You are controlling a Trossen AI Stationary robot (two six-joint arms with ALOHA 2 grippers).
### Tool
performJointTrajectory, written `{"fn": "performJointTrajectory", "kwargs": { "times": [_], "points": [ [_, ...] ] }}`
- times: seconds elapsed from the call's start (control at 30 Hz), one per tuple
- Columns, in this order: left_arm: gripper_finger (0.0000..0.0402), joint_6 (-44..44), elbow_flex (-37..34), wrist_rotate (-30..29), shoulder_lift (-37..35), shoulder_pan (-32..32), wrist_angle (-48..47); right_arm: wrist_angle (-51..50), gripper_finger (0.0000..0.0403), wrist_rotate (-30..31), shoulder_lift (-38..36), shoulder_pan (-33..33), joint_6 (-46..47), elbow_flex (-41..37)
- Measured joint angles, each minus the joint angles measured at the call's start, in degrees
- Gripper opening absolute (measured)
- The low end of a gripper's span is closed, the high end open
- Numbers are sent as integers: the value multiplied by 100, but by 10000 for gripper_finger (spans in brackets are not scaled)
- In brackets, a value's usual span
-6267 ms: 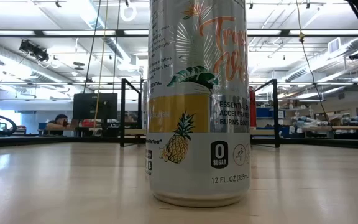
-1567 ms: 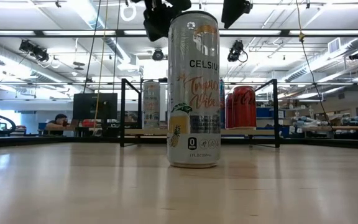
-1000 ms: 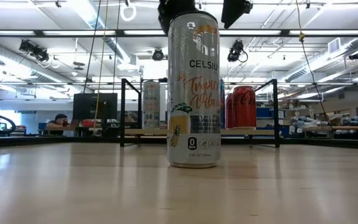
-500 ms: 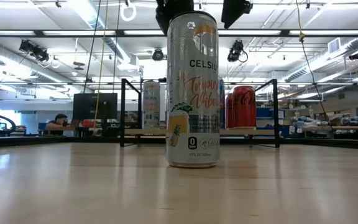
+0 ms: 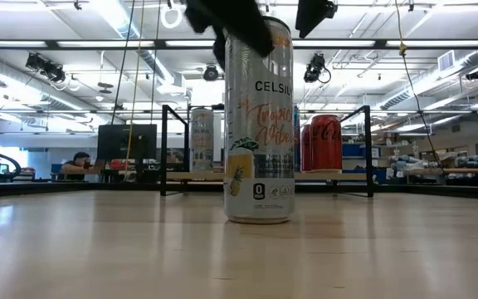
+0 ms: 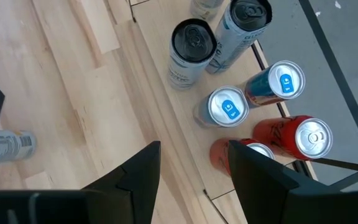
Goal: Place canned beverage on shelf
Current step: Put the white yellow soda can on the shelf aligned with the white yellow soda can
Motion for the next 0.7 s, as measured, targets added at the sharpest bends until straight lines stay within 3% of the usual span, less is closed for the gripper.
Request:
{"fn": "performJointTrajectory", "kwargs": {
  "times": [0.5,0.7],
  "points": [
    [310,-84,-2,14,97,37,-27,0,194,-4,0,1,-6,0],
    [257,151,9,57,88,197,-328,1,194,-4,0,1,12,0]
  ]
}}
